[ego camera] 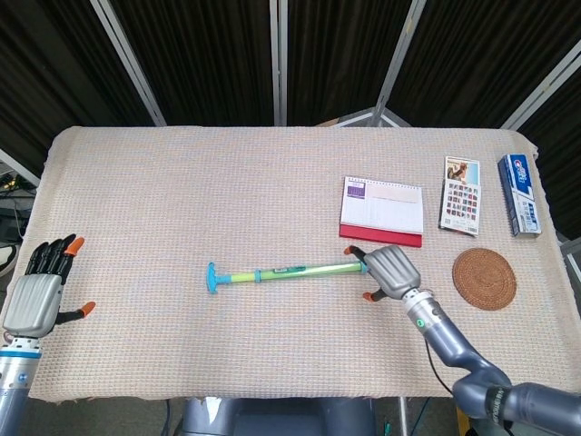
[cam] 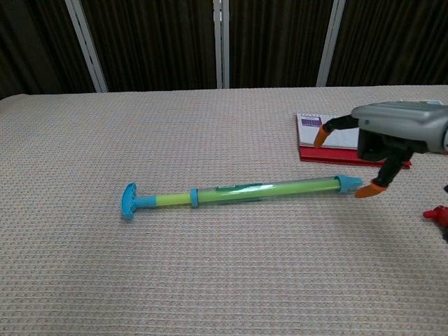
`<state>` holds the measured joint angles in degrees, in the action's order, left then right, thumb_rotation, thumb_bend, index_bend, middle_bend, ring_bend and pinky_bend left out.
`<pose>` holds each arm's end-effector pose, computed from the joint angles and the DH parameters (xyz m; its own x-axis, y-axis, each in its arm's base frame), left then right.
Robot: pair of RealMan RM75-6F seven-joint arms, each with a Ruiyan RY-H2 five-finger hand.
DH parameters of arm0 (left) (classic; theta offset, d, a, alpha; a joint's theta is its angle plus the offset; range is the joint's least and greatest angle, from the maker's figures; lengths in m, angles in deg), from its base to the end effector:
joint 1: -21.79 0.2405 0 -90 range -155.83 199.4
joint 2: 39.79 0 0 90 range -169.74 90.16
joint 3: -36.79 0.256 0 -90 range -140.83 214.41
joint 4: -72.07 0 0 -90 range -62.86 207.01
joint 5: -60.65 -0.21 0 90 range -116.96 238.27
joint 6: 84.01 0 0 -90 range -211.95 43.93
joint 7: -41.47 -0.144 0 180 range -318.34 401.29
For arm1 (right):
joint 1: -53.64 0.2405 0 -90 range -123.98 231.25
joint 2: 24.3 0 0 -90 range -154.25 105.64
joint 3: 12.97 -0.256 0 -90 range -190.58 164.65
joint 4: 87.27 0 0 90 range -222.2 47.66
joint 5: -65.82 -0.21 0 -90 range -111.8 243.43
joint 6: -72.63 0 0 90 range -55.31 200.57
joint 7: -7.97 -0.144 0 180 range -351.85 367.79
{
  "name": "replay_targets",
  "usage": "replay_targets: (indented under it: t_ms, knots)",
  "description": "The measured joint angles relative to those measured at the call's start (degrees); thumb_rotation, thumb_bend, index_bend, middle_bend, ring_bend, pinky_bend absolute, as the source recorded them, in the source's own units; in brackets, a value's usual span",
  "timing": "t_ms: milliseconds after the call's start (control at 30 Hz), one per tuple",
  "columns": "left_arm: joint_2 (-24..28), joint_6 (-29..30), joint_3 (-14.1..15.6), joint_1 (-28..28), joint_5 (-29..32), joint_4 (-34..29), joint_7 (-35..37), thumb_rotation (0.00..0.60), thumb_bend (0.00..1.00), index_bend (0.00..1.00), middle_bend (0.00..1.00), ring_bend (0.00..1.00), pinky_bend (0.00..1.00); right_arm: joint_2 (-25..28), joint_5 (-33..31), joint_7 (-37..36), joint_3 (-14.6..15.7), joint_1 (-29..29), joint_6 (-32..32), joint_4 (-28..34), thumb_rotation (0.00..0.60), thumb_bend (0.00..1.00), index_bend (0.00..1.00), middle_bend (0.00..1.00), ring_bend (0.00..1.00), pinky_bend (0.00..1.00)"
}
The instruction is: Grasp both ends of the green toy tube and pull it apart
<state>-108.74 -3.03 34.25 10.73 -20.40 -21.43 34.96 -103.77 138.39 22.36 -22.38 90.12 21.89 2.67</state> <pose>-0.2928 0.2108 0.1234 0.3994 0.0521 0.9153 0.9167 -0.0374 -0.3978 -0.1785 -0.3237 0.0185 0.4813 -0.3006 0.8234 -0.8439 -0.4128 0.3426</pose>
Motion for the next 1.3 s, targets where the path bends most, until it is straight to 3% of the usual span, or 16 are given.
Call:
replay_targets:
  t_ms: [133,433,1100,1300]
  knots:
    - [-0.18,-0.42,-0.1,-0.04,0.21,0.21,-0.1,0.6,0.0,0.0,0.0,0.0,0.0,-4.78,-2.22,4.41,-0.59,2.58,1.46,-4.15,0.6,0.08,0.3,1.0,1.0,1.0]
    - [-0.51,-1.03,-0.3,-0.16,0.29,0.05,-0.65,0.6,0.0,0.0,0.0,0.0,0.0,-9.88,-4.48,8.48,-0.11,4.65,1.54,-11.0,0.6,0.11,0.34,1.0,1.0,1.0]
    - [-0.79,-1.95,-0.66,-0.21,0.63,0.25,-0.79,0.6,0.0,0.0,0.0,0.0,0.0,-13.21,-9.03,9.03,0.3,6.05,2.26,-16.68,0.6,0.19,0.44,1.0,1.0,1.0]
    - [-0.98,-2.27,-0.71,-0.26,0.8,0.44,-0.93,0.6,0.0,0.0,0.0,0.0,0.0,-13.71,-9.55,8.64,0.41,6.22,2.28,-17.27,0.6,0.28,0.52,1.0,1.0,1.0]
